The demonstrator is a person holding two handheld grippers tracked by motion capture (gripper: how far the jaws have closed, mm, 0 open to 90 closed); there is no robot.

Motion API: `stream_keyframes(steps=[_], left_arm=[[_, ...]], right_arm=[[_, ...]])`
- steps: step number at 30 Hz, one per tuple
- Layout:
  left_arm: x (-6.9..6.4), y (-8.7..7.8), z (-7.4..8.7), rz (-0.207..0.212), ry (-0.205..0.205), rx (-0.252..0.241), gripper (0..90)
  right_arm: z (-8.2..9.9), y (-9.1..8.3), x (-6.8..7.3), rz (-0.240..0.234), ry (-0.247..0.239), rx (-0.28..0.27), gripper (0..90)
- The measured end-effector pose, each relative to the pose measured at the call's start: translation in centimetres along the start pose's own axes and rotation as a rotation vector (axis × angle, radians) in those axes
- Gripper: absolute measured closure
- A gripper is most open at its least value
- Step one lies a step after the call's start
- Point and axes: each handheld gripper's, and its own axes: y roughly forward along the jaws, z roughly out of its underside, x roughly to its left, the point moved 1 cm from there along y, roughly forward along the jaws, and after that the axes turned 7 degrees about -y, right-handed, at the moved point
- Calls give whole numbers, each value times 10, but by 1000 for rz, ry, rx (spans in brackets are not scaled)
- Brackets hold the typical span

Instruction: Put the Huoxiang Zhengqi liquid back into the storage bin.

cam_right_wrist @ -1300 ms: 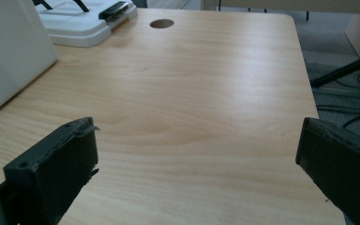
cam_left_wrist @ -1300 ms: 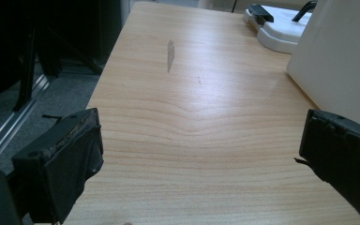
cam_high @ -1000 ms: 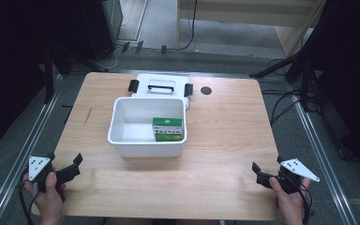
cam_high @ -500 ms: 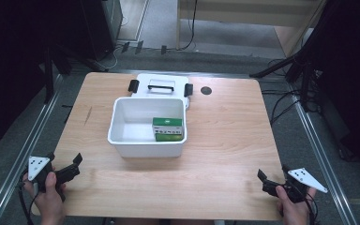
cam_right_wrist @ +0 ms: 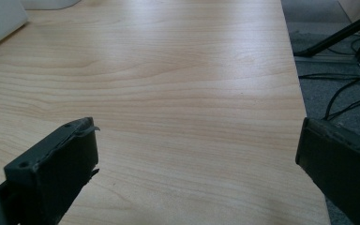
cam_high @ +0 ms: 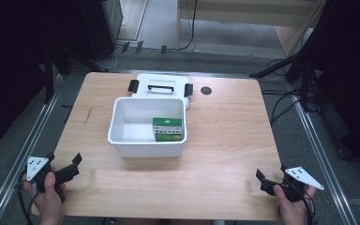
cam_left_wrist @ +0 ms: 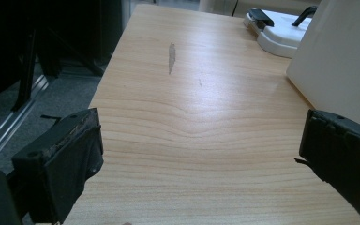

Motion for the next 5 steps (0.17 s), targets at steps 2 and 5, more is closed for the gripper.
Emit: stream_keyframes(steps=[2,5], left_arm=[[0,0,0,0,1,0,4],[0,0,0,1,3,2,4]], right_arm=[[0,0,-1,-7,13,2,0],[0,1,-3,-3,31,8,0]])
